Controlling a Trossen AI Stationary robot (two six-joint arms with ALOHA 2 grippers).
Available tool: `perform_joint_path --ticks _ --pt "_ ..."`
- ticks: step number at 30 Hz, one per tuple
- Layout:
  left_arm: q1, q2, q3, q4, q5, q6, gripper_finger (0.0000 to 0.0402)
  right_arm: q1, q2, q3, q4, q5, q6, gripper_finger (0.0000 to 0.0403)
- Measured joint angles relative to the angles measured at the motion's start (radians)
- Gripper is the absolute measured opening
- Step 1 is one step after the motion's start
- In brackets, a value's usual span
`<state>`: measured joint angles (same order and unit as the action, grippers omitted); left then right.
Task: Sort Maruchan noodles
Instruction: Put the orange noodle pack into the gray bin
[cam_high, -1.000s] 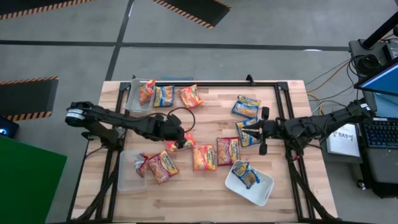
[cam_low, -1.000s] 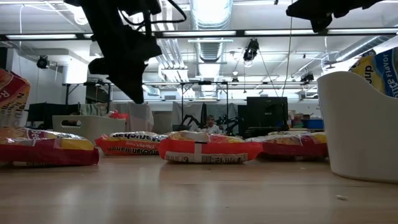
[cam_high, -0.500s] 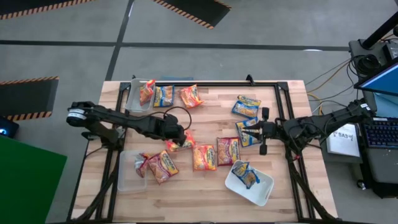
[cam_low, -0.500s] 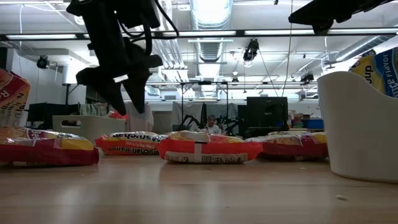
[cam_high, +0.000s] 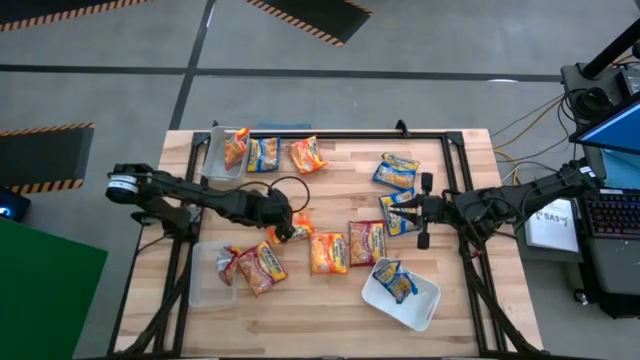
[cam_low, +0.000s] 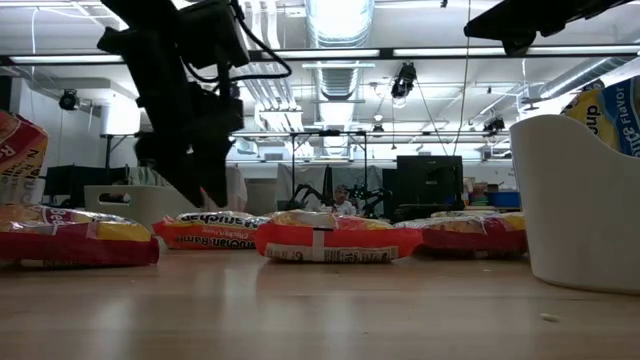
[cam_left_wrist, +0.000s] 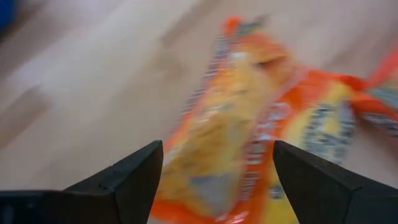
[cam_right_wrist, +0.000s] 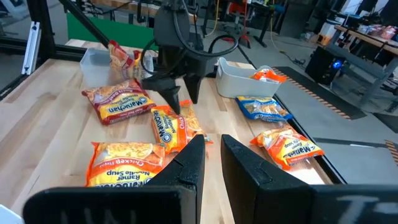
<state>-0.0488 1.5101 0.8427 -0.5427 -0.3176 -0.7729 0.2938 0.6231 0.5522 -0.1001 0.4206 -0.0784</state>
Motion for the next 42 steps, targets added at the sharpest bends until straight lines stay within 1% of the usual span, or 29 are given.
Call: perform_joint_path --ticks 3,10,15,19,23,26,29,34,40,42 --pt "0.006 0.001 -0.012 0.044 0.047 0.040 0.0281 0.000 0.000 0.000 0.000 0.000 0.000 0.0043" --pt "0.026 0.004 -0.069 0.064 0.047 0.051 0.0279 0.000 0.000 0.000 0.000 0.000 0.000 0.0043" --pt "0.052 0.004 -0.101 0.142 0.039 0.033 0.0278 0.000 0.000 0.000 0.000 0.000 0.000 0.0043" --pt "0.075 0.004 -0.136 0.235 0.036 0.004 0.0277 0.000 0.000 0.000 0.000 0.000 0.000 0.0043" --pt "0.080 0.004 -0.170 0.287 0.026 -0.028 0.0260 0.000 0.000 0.000 0.000 0.000 0.000 0.0043" --pt "0.080 0.004 -0.182 0.290 0.014 -0.060 0.0232 0.000 0.000 0.000 0.000 0.000 0.000 0.0043" --pt "0.079 0.003 -0.187 0.291 0.009 -0.078 0.0195 0.000 0.000 0.000 0.000 0.000 0.000 0.0043" --pt "0.078 0.004 -0.184 0.295 0.010 -0.083 0.0117 0.000 0.000 0.000 0.000 -0.001 0.000 0.0043" --pt "0.079 0.005 -0.149 0.283 0.011 -0.057 0.0022 0.000 0.000 0.000 0.000 0.000 0.000 0.0043" --pt "0.079 0.004 -0.134 0.281 0.012 -0.040 0.0009 0.000 0.000 0.000 0.000 -0.001 0.000 0.0043"
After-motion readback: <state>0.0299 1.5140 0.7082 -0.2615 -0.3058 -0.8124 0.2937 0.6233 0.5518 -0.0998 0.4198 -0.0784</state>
